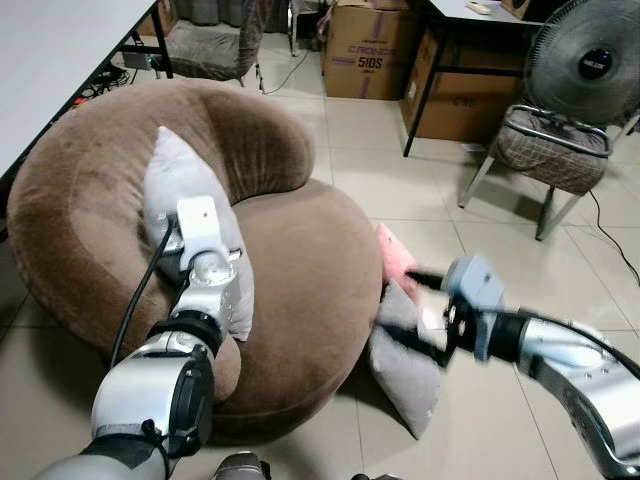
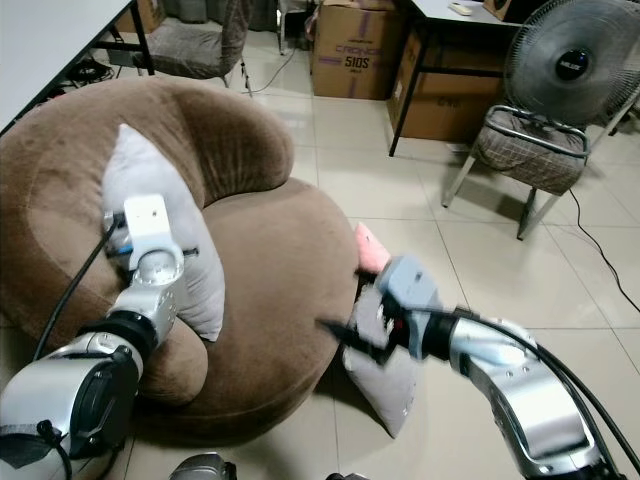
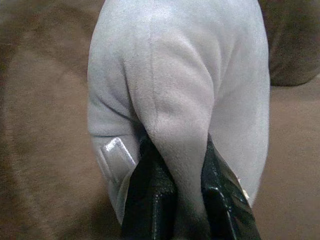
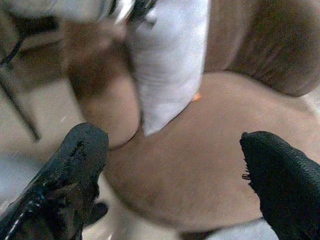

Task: Move the pillow to the sofa from floor

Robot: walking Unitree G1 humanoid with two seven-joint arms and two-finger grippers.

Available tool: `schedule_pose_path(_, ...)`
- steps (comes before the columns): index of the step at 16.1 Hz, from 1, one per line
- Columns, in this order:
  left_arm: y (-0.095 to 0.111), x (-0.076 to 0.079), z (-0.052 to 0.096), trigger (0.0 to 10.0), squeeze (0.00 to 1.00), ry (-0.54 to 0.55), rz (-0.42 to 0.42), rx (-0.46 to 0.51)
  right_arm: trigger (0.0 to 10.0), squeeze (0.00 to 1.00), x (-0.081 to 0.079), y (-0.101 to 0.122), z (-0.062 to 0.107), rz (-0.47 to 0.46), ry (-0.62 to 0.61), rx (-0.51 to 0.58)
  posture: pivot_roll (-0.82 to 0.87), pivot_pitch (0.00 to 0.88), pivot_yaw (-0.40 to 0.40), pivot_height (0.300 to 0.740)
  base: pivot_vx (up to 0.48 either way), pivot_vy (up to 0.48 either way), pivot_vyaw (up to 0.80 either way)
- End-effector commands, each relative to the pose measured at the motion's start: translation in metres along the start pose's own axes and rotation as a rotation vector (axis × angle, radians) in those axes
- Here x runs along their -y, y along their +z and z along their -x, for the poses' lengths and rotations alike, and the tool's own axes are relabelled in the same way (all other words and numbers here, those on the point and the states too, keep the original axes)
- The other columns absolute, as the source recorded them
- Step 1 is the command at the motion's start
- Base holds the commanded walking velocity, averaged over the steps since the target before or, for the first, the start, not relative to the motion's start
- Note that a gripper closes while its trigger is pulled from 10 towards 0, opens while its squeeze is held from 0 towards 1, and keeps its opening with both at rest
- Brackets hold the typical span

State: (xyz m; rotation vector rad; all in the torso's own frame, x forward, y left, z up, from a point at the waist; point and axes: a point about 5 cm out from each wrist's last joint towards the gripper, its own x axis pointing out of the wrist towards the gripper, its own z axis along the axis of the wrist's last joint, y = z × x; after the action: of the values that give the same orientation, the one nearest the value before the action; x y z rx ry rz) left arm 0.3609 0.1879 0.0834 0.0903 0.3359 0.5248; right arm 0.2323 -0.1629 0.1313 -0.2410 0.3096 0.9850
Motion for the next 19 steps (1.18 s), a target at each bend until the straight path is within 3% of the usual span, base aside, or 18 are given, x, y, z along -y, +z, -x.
schedule_pose_path(1,-0.002,-0.01,-0.004,10.0,0.0,0.06,0.016,-0.056,10.0,0.0,0.001,-0.001,0.002,0.014,0.032,-0.032,0.01,0.0,-0.068,0.74,0.0,0.0,0.0)
schedule_pose_path(6,0.015,-0.061,-0.024,10.0,0.0,0.243,0.147,-0.089,10.0,0.0,0.009,0.0,0.004,0.042,0.048,-0.042,0.01,0.0,-0.069,0.74,0.0,0.0,0.0)
schedule_pose_path(7,0.019,-0.071,-0.027,10.0,1.0,0.265,0.168,-0.091,10.0,0.0,0.01,0.001,0.005,0.042,0.064,-0.039,0.01,0.0,-0.069,0.74,0.0,0.0,0.0)
schedule_pose_path(9,0.025,-0.082,-0.031,10.0,1.0,0.262,0.184,-0.09,10.0,0.0,0.011,0.002,0.004,0.037,0.103,-0.038,0.01,0.0,-0.071,0.74,0.0,0.0,0.0)
schedule_pose_path(13,0.038,-0.076,-0.035,10.0,1.0,0.048,0.157,-0.024,10.0,0.0,0.008,0.007,0.008,0.072,0.108,0.051,0.02,0.0,-0.074,0.74,0.0,0.0,0.0)
schedule_pose_path(16,0.042,-0.091,-0.037,10.0,1.0,0.07,0.136,0.012,10.0,0.0,0.015,0.017,0.011,0.042,0.079,0.127,0.02,0.0,-0.074,0.74,0.0,0.0,0.0)
schedule_pose_path(19,0.052,-0.116,-0.04,10.0,1.0,0.049,0.142,0.078,10.0,0.0,0.016,0.02,0.011,0.045,0.076,0.138,0.03,0.0,-0.077,0.74,0.0,0.0,0.0)
